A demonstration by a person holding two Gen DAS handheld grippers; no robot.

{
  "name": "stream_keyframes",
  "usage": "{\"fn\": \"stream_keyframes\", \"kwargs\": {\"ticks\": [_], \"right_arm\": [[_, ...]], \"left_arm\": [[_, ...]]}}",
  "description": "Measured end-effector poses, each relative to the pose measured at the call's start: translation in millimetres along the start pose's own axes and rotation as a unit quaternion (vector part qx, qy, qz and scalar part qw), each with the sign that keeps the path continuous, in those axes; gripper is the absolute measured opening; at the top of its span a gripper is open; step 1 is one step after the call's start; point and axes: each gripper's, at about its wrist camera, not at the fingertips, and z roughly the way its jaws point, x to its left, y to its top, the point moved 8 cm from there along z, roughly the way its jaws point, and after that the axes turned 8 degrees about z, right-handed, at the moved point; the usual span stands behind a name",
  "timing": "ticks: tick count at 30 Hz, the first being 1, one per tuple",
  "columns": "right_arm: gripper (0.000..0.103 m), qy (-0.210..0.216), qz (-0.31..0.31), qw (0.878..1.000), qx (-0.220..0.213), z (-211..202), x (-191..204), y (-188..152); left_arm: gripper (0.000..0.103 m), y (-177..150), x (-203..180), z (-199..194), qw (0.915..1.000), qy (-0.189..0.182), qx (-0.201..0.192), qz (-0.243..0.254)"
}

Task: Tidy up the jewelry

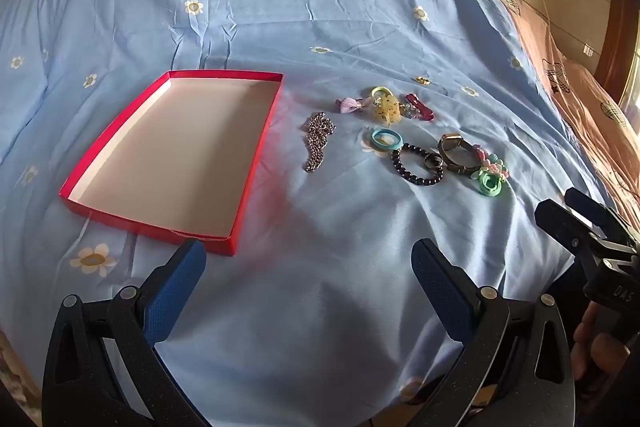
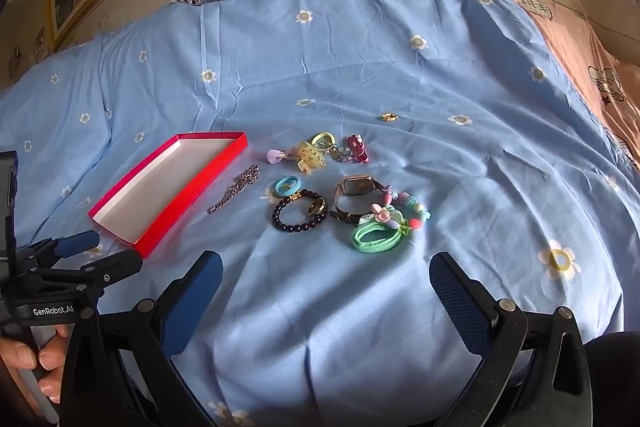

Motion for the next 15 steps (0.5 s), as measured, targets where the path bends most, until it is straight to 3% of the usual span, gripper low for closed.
{"fn": "stream_keyframes", "kwargs": {"ticks": [15], "right_arm": [[0.103, 0.002, -0.001, 1.000, 0.001, -0.8, 1.8, 0.1]], "left_arm": [[0.103, 3.1, -1.4, -2.7, 1.0000, 0.000, -0.003, 0.000]]}}
